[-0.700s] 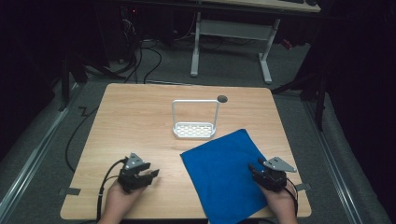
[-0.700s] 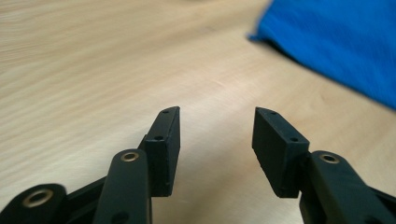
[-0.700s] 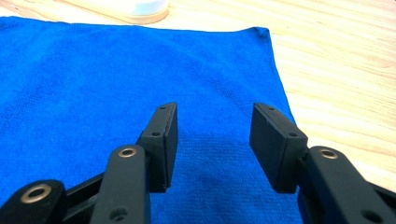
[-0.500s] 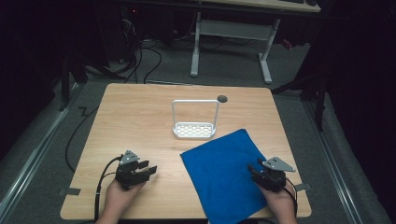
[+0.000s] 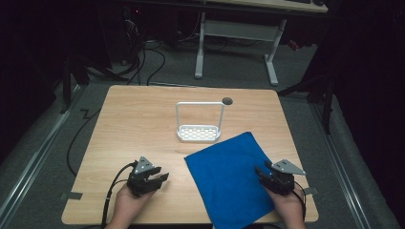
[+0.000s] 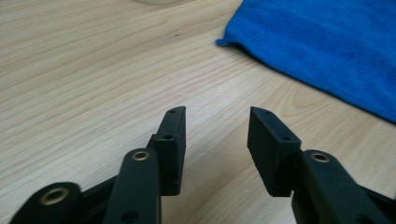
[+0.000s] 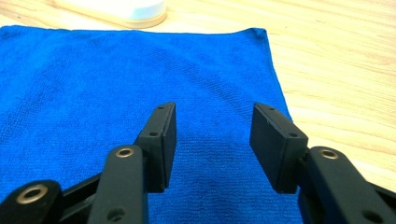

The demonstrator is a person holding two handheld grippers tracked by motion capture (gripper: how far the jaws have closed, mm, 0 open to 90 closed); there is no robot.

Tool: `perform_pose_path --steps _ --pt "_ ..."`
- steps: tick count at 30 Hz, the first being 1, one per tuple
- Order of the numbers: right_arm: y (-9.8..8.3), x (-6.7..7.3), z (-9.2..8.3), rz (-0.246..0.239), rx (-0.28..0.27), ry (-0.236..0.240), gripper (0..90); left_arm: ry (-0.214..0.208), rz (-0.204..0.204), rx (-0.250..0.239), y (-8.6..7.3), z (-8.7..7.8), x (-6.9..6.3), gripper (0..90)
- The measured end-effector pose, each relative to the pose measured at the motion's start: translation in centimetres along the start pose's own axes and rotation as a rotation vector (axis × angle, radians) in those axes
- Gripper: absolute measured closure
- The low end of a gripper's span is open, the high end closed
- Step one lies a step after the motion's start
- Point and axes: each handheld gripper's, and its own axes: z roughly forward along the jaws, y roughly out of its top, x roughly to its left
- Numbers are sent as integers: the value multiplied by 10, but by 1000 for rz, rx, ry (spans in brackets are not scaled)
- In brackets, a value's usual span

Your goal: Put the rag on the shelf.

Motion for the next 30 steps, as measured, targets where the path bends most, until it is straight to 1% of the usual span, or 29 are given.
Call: perform_pose_path --steps 1,2,3,4,5,6,7,8,9,10,11,12,13,14,15,16,17,18,19,20,22,24,26,28,30 --pt "0 -1 0 -3 -1 1 547 -27 4 -10 3 1 -7 639" --pt "0 -1 0 -3 -1 1 547 -27 4 -10 3 1 -7 669" --pt "0 -1 0 0 5 -1 585 -67 14 -11 5 3 -16 741" --pt "0 -1 0 0 5 -1 585 -67 14 -11 5 3 -16 827" --pt "0 -1 0 0 11 3 638 -105 44 14 10 8 -30 880" --pt "0 -1 0 0 11 3 638 -105 44 14 10 8 -30 900" --pt "0 -1 -2 -1 15 16 738 -142 72 26 14 14 -45 900" --pt "0 -1 -2 -1 15 16 738 -142 72 26 14 14 -45 900" --pt "1 0 -4 -2 15 29 856 -156 88 32 16 17 -52 900" --pt "1 0 -4 -2 15 29 856 -169 100 32 19 20 -60 900" --pt "2 0 -6 -14 11 27 900 -182 117 34 21 23 -68 900" --pt "3 1 -6 -18 10 29 900 -211 123 21 26 29 -81 900" --pt "3 1 -6 -18 10 29 900 -211 123 21 26 29 -81 900" --pt "4 1 -7 -18 11 31 900 -231 120 17 29 33 -86 900" --pt "4 1 -7 -25 9 34 900 -240 123 18 31 37 -92 900" --pt "3 2 -6 -27 16 36 900 -249 135 24 32 42 -97 900" --pt "2 2 -5 -38 24 42 900 -263 149 51 32 53 -107 900" --pt "2 2 -5 -38 24 42 900 -263 149 51 32 53 -107 900" --pt "2 2 -4 -43 26 44 900 -267 164 72 31 58 -110 900" --pt "2 2 -4 -42 25 46 900 -260 194 113 27 65 -115 900" --pt "2 2 -5 -35 24 46 900 -262 200 112 24 65 -115 900" --pt "2 1 -6 -35 19 44 900 -267 190 116 22 61 -110 900" --pt "1 1 -6 -40 21 47 900 -260 187 123 19 54 -104 900" --pt "1 2 -6 -41 23 51 900 -263 170 137 14 45 -93 900" --pt "2 3 -6 -47 20 57 900 -255 165 143 11 38 -84 900"
